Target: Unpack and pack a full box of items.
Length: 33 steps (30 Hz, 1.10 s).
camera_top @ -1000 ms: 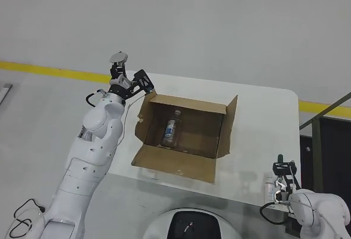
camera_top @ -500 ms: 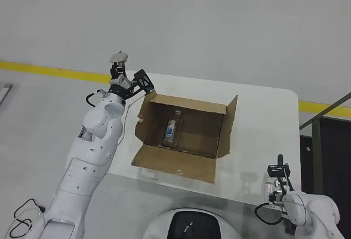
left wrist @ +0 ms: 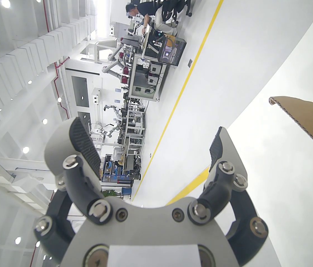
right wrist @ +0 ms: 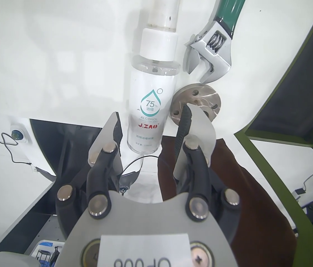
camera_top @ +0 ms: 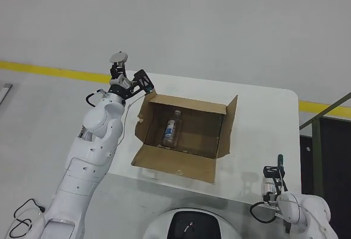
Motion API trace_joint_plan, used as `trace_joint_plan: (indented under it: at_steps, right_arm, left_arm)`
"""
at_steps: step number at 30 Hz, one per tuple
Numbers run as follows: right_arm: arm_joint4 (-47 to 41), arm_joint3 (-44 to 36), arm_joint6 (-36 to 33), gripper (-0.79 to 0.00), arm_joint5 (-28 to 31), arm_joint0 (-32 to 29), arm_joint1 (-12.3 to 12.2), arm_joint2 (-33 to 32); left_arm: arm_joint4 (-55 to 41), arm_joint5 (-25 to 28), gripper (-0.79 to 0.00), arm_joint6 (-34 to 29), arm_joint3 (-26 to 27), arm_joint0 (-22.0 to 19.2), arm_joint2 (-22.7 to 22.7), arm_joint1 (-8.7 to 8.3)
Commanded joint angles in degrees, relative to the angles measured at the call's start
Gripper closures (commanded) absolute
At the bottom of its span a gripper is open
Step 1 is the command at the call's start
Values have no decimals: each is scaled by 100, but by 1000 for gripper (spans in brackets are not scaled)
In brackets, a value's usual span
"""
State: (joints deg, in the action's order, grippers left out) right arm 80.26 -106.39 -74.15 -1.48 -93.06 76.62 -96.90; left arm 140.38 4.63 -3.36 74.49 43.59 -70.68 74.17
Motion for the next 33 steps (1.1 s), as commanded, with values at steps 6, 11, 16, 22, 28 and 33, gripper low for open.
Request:
trace_joint_plan:
  at_steps: [6,11,16,22,28,33]
  right_arm:
    - [-25,122,66,-425,-71,53,-11,49]
    - [-57,228,128,-416,-123,96,-17,93]
    - [-64,313,173,-339,-177,131,-23,149]
    - [-53,422,211,-234,-234,190,-34,176]
    - [-19,215,165,0,-253,217,-56,127]
    - [-199,-785,-84,0,-292,114,-87,-209]
  left_arm:
    - [0,0,-785,0,0,0,0,0]
    - [0,0,-785,0,0,0,0,0]
    - [0,0,-785,0,0,0,0,0]
    - [0,0,-785,0,0,0,0,0]
    - [0,0,-785,0,0,0,0,0]
    - [0,0,-785,0,0,0,0,0]
